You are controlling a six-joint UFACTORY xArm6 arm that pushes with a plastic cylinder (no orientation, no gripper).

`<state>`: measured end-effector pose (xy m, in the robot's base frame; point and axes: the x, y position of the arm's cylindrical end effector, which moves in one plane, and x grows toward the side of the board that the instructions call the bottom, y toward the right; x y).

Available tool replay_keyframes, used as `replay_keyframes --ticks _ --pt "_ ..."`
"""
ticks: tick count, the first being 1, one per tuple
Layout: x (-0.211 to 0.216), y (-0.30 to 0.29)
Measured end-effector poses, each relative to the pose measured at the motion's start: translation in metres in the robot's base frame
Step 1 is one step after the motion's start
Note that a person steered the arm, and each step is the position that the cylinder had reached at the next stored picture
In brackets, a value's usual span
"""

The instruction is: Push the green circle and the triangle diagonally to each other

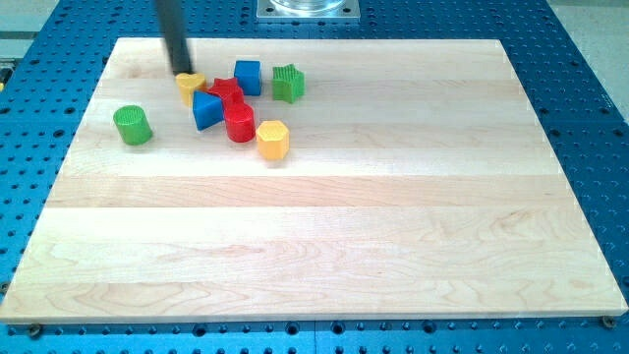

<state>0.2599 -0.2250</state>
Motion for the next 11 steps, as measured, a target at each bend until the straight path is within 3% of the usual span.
replay_keyframes --ticks 1,2,3,5,7,9,11 --pt "0.031 -0.044" --pt "0.058 0.036" --pt "0.061 0.069" --pt "0.163 0.104" --pt "0.158 -0.002" --pt "0.103 -0.020" --pt "0.112 -0.018"
